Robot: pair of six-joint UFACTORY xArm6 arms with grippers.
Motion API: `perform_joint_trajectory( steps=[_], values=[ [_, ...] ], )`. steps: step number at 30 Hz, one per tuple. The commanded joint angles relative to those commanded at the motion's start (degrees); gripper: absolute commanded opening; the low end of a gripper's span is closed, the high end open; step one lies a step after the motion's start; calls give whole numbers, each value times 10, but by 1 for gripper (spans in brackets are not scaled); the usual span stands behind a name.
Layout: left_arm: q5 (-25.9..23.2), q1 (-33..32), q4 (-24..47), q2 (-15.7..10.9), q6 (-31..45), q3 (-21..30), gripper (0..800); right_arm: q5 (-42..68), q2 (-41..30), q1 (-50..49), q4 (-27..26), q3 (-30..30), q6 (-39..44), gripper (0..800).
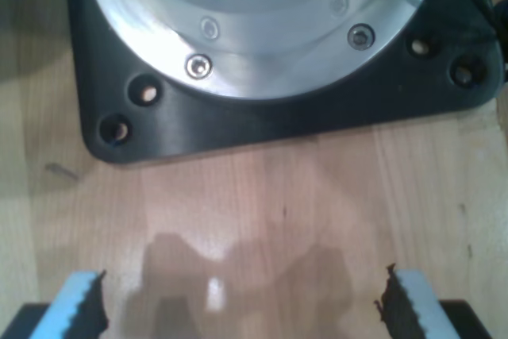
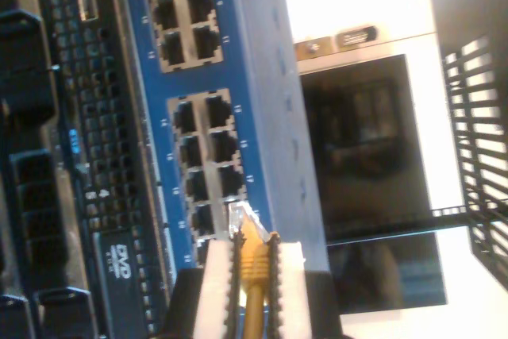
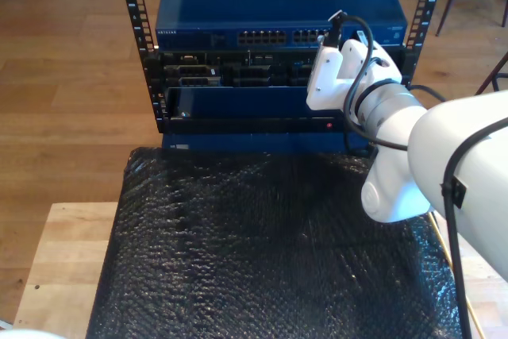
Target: Grab the cable and plug it in
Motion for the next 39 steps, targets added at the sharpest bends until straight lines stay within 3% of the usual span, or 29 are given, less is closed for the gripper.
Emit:
perform_joint_trajectory(
  steps=[8,27,39],
  values=[
    [0,0,0,0,0,0,800,-57,40,6,27,-21,-37,0],
    [0,0,0,0,0,0,800,-90,68,51,160,-33,-147,0],
    [0,0,0,0,0,0,800,-98,90,56,175,-55,-172,0]
  ],
)
